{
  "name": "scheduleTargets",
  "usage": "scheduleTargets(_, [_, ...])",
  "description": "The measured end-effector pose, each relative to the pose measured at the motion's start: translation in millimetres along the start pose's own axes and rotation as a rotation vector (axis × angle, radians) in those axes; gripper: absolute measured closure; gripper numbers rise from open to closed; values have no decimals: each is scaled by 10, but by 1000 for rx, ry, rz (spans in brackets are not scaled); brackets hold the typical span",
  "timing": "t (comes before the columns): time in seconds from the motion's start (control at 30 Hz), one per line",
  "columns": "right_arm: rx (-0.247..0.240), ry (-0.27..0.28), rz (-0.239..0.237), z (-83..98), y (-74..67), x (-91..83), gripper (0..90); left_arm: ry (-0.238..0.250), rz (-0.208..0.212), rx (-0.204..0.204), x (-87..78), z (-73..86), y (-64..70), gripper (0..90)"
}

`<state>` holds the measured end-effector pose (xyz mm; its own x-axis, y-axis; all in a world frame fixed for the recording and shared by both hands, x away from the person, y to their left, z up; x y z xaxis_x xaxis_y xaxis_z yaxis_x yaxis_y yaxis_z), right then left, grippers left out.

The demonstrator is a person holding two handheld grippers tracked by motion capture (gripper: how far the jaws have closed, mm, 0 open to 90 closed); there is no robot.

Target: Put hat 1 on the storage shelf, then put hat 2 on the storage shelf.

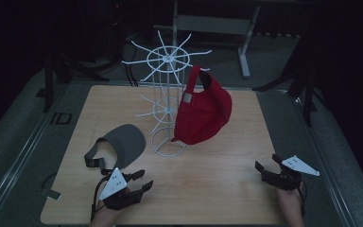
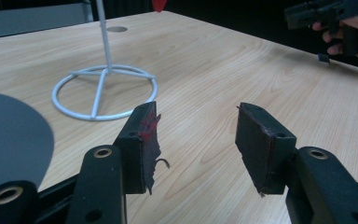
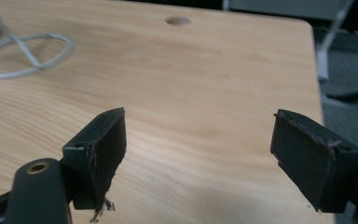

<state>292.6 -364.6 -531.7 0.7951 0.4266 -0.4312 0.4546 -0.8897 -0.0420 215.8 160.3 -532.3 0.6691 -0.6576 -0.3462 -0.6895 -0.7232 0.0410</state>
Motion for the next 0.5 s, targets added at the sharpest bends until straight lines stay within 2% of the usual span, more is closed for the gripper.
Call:
scheduleTargets(0.1, [31,-13,48,136,85,-20,181,-8,-21,-6,-48,31,-58,494])
scheduleTargets(0.33, [44,-6,88,269,141,-34,180,-29,-76,-14,-219,94,-225,494])
scheduleTargets(0.43, [54,19,103,279,136,-51,180,-40,-81,-23,-305,137,-291,494])
scheduleTargets(0.5, [54,13,99,293,131,-48,180,-43,-88,-23,-368,166,-331,494])
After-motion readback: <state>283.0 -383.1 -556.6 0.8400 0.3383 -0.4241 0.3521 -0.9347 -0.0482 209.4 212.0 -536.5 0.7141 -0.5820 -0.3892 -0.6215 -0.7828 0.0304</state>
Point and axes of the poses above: each handheld gripper's, and its own axes: x roughly forward along the jaws, z roughly out of its underside, y roughly to its right, the point moved 1 cm from there along x, roughly forward along the jaws, and after that the axes turned 3 degrees about -z, right-handed, at the moved point
